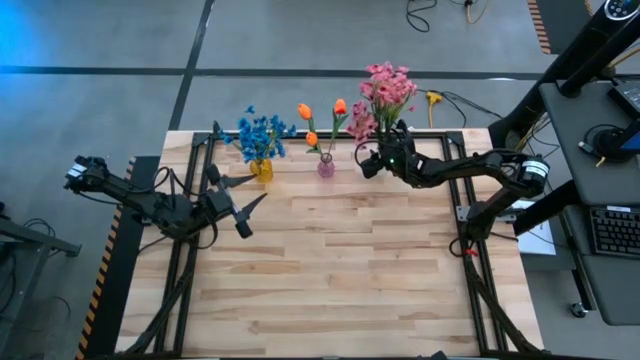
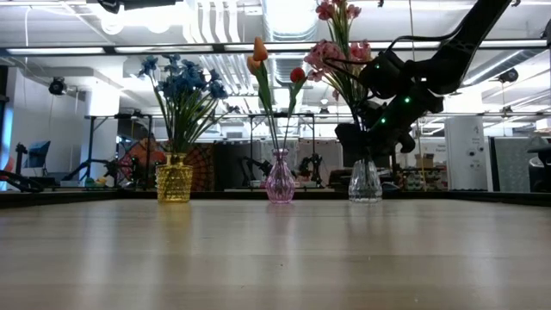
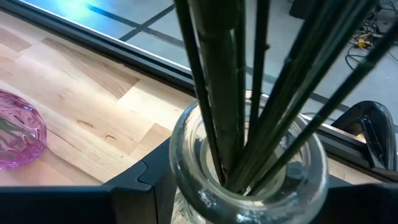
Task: Sort flowers into vase by color
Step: Adjust the transparent vase
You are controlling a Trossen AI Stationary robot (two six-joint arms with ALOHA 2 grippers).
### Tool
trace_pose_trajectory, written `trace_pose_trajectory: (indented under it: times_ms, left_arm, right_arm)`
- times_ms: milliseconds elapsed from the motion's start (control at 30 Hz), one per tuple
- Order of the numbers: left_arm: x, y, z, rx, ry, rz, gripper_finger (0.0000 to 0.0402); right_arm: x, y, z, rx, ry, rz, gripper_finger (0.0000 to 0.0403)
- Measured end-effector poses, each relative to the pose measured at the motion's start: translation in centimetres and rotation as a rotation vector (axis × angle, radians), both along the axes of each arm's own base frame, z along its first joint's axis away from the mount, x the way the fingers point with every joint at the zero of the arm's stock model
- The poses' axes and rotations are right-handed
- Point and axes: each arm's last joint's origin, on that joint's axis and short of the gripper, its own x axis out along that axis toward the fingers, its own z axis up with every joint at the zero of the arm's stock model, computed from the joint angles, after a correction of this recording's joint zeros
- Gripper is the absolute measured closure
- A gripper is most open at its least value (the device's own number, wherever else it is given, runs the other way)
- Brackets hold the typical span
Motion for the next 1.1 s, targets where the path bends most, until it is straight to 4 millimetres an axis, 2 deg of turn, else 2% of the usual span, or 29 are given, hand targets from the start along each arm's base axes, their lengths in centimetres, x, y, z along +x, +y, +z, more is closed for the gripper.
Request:
trace_pose_trajectory:
  times_ms: [167,633,1100]
  left_arm:
    - [0.0,0.0,0.0,0.000,0.000,0.000,0.0177]
    - [0.0,0.0,0.0,0.000,0.000,0.000,0.0177]
    - [0.0,0.0,0.0,0.001,0.001,0.000,0.0177]
  right_arm:
    - [0.0,0.2,0.1,0.002,0.005,0.011,0.0227]
    - [-0.4,0.5,-0.4,0.047,0.061,0.013,0.0147]
    - [-1.0,1.3,1.2,0.041,0.055,0.025,0.0131]
